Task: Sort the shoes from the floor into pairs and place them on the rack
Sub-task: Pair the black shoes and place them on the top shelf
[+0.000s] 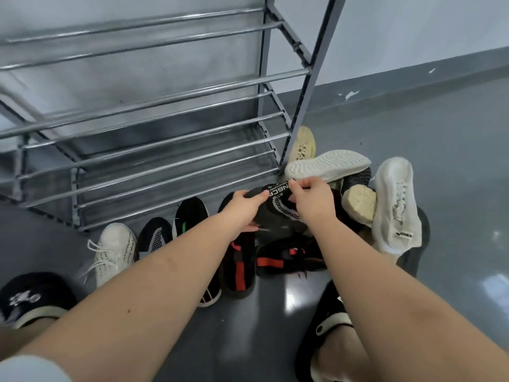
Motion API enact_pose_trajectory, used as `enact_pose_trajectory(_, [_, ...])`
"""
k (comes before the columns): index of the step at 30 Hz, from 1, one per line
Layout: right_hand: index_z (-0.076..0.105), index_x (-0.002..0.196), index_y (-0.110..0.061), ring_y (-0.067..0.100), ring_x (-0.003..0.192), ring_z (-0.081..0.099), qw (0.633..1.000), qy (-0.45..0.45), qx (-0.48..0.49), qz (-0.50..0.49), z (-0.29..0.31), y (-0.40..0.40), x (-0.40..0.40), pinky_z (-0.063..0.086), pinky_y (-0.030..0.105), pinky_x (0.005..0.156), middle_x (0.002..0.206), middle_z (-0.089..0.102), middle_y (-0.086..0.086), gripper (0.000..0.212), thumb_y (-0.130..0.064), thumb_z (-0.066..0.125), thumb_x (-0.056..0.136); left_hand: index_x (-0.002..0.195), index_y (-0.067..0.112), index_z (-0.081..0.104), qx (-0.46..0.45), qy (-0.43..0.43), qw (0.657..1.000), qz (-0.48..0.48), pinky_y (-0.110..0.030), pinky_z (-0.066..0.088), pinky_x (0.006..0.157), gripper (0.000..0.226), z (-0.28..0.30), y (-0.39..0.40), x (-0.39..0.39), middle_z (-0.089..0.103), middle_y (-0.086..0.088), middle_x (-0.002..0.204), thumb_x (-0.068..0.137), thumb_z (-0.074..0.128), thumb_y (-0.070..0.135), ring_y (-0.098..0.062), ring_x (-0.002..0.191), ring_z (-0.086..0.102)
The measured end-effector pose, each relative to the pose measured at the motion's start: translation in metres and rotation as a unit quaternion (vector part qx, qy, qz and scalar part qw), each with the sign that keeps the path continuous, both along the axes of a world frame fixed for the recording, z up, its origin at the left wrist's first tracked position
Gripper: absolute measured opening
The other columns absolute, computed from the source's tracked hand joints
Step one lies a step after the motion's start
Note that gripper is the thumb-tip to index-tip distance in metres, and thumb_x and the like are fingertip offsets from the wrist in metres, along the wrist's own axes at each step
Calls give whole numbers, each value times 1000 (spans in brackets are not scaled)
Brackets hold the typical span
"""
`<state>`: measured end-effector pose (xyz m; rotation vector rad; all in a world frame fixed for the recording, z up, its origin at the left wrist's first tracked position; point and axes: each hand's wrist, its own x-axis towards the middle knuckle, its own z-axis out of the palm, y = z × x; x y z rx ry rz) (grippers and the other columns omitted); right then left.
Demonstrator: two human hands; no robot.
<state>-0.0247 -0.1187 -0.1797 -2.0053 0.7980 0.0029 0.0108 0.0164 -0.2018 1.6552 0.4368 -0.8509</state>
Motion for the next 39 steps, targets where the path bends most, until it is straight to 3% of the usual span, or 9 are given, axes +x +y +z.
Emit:
enact_pose_trajectory(6, [57, 88, -20, 23, 90, 66, 998, -26, -10, 56, 38, 60, -10, 52, 42, 87, 91, 69, 4, 19, -39, 60, 89, 132, 16, 44, 8, -69, 997, 33, -39, 59, 73, 55, 36, 63, -12, 60, -7, 119, 86, 63, 39, -23, 101, 64])
enact_pose_trajectory(10, [56, 96, -15, 21, 97, 61, 991, -10, -47, 123, 71, 102, -4, 45, 29, 82, 96, 64, 2, 22, -36, 60, 90, 128, 12, 48, -38, -88, 992, 81, -39, 59, 67, 47, 66, 106, -17, 63, -11, 117, 89, 61, 33, -23, 95, 66])
enact_pose_trajectory(14, [53, 114, -12, 25, 107, 59, 988, 13, -49, 149, 88, 133, -1, 46, 33, 91, 114, 63, 5, 49, -49, 62, 83, 124, 10, 52, -99, -103, 982, 122, -33, 58, 55, 37, 94, 144, -24, 64, -11, 111, 92, 59, 28, -19, 83, 66])
enact_pose_trajectory(19, [38, 140, -8, 33, 133, 38, 981, 78, -115, 134, 91, 156, -15, 32, 43, 110, 143, 41, 17, 94, -73, 54, 74, 130, 12, 46, -109, -111, 973, 173, -38, 59, 63, 52, 98, 179, -40, 60, -13, 123, 86, 65, 33, -27, 99, 66])
enact_pose_trajectory(22, [35, 143, -4, 37, 138, 30, 973, 176, -86, 122, 85, 169, -17, 25, 45, 113, 148, 32, 22, 107, -83, 43, 71, 130, 13, 44, -108, -98, 968, 203, -38, 59, 62, 53, 90, 195, -54, 57, -14, 125, 86, 66, 33, -28, 102, 64])
enact_pose_trajectory(26, [42, 140, -8, 41, 131, 39, 959, 232, 113, 118, 81, 189, -28, 34, 49, 105, 144, 42, 19, 87, -72, 43, 83, 129, 12, 42, -106, -73, 960, 249, -36, 59, 57, 49, 74, 211, -71, 56, -13, 124, 88, 63, 28, -29, 104, 62])
enact_pose_trajectory(30, [39, 140, -8, 36, 129, 45, 897, 252, 357, 67, 74, 209, -42, 39, 48, 104, 141, 46, 18, 78, -59, 57, 84, 129, 9, 44, -131, -48, 948, 287, -33, 56, 51, 50, 66, 212, -78, 58, -17, 123, 87, 65, 27, -33, 103, 62])
enact_pose_trajectory(35, [51, 128, -7, 33, 119, 55, 914, 173, 365, 35, 59, 216, -46, 50, 37, 82, 130, 57, 13, 48, -28, 66, 88, 127, 4, 48, -176, 1, 944, 279, -35, 56, 53, 47, 61, 199, -89, 63, -19, 119, 87, 64, 21, -31, 99, 65])
enact_pose_trajectory(39, [58, 121, -2, 29, 101, 62, 928, 131, 347, 25, 53, 208, -46, 55, 32, 62, 119, 64, 17, 46, -18, 73, 81, 127, 8, 53, -197, 39, 949, 242, -36, 53, 74, 40, 59, 200, -95, 63, -15, 122, 89, 59, 19, -28, 104, 62])
